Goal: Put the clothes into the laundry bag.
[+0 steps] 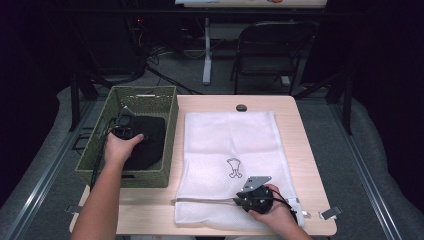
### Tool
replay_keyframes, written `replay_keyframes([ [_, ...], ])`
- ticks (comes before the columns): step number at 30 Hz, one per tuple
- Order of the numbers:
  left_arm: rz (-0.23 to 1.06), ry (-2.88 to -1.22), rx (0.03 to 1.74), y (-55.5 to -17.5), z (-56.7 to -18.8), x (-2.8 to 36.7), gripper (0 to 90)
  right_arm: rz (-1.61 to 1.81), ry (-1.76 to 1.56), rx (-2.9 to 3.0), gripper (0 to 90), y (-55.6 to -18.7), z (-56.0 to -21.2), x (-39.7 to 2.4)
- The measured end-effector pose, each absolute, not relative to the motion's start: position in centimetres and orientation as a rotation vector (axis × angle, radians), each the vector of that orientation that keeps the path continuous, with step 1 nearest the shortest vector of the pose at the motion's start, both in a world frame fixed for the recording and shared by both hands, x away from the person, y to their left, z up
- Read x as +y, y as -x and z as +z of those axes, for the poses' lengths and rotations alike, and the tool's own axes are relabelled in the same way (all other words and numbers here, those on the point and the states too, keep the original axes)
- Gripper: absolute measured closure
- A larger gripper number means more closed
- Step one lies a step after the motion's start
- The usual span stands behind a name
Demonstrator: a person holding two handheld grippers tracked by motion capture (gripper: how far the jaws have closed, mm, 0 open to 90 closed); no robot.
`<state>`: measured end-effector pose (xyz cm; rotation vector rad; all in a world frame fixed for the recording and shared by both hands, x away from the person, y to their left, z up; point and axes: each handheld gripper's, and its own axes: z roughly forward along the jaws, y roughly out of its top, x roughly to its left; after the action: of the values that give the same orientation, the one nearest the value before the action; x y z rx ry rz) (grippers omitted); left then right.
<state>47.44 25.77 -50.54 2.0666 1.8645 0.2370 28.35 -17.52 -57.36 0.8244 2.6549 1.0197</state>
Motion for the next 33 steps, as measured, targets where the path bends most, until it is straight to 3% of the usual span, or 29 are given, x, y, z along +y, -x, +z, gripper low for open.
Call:
replay_keyframes([
  [8,0.265,-2.09,1.886,-47.6,-51.1,26.0,15.4,1.025,-0.828,2.654,72.9,-28.3,-57.4,-17.5],
  [19,0.275,-2.102,1.914,-48.1,-51.7,26.3,4.3,1.029,-0.817,2.653,72.1,-28.3,-57.4,-17.6],
  [33,0.279,-2.122,1.916,-48.4,-52.6,26.3,0.3,1.04,-0.828,2.651,71.4,-28.4,-57.4,-17.6],
])
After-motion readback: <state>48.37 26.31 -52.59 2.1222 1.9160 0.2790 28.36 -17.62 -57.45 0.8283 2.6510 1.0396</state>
